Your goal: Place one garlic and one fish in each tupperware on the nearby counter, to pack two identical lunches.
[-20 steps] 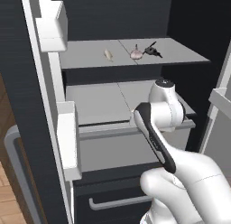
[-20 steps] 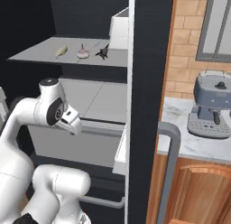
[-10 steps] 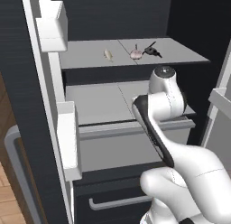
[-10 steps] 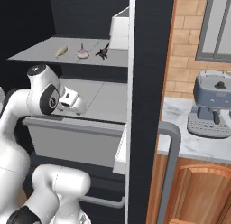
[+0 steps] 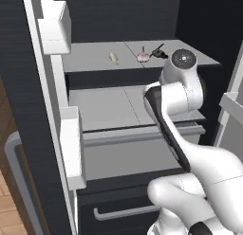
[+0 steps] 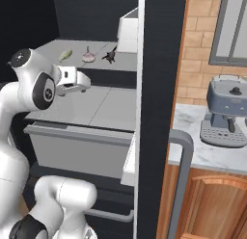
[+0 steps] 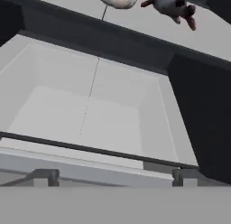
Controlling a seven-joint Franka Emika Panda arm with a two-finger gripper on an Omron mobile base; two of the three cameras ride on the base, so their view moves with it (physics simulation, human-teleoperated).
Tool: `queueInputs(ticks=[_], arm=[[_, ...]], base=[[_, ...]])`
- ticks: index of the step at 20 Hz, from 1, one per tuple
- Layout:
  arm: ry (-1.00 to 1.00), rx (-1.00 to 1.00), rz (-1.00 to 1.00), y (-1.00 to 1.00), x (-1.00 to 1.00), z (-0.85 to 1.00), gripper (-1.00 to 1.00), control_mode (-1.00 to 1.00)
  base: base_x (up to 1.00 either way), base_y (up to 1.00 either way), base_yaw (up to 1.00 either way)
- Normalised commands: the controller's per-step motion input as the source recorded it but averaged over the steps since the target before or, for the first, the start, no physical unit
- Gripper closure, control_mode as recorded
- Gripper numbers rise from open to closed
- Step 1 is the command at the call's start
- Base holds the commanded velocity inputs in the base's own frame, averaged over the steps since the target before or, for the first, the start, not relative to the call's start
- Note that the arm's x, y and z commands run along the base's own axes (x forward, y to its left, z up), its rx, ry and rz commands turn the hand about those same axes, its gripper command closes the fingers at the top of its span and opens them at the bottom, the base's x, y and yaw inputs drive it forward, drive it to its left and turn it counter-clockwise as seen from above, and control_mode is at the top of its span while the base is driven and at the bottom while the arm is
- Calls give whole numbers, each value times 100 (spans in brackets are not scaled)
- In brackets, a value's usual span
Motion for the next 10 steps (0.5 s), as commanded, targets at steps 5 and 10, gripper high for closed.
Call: queueInputs(ticks=[5, 10], arm=[[-5, 6, 33, 53, 31, 95, -100, -100], [-20, 12, 30, 66, 63, 19, -100, -100]], base=[[0, 0, 0], [0, 0, 0]])
